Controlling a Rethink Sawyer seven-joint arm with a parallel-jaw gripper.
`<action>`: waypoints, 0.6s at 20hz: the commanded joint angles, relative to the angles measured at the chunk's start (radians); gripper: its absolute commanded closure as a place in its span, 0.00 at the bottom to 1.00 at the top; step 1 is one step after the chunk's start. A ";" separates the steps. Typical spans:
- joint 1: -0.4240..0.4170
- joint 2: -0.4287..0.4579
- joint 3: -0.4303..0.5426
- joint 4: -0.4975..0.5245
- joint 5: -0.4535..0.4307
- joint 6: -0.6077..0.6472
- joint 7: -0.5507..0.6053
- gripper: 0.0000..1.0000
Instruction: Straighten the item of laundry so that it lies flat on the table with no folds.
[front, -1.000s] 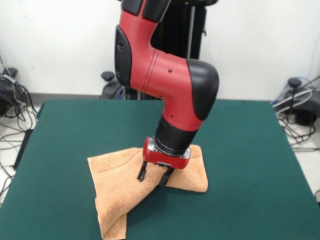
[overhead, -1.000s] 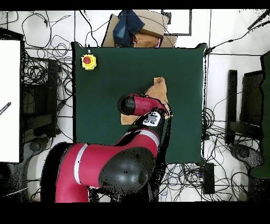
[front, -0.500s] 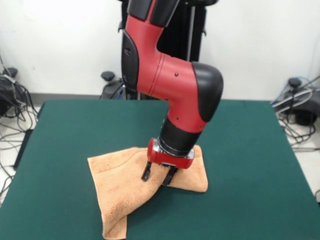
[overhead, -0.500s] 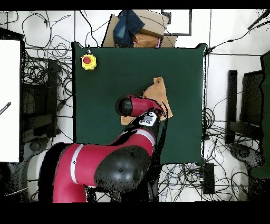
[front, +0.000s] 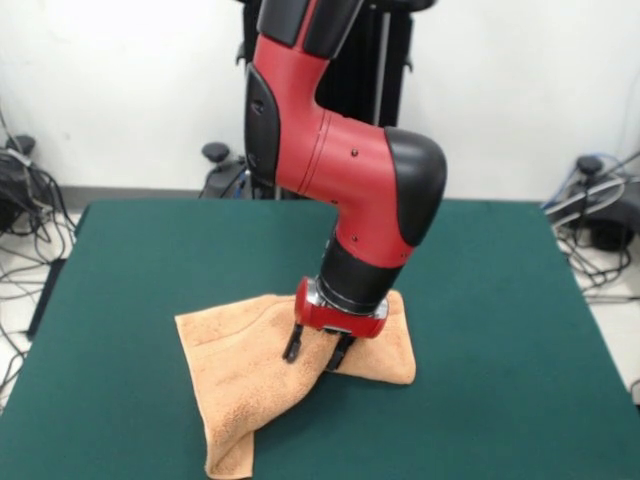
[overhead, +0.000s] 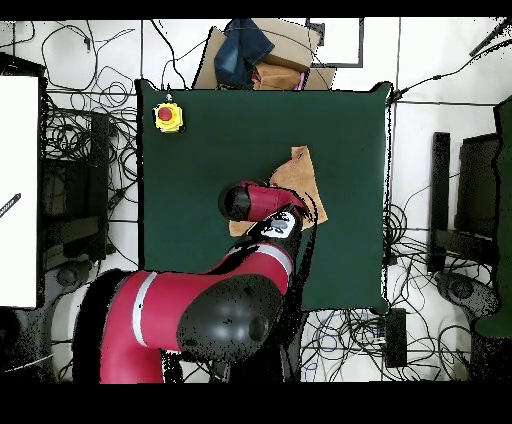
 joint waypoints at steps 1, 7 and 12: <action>0.005 0.053 0.060 -0.004 0.024 0.047 0.179 0.00; -0.012 0.046 0.092 0.008 0.016 0.018 0.172 0.00; -0.021 0.046 0.095 0.007 0.001 -0.002 0.158 0.00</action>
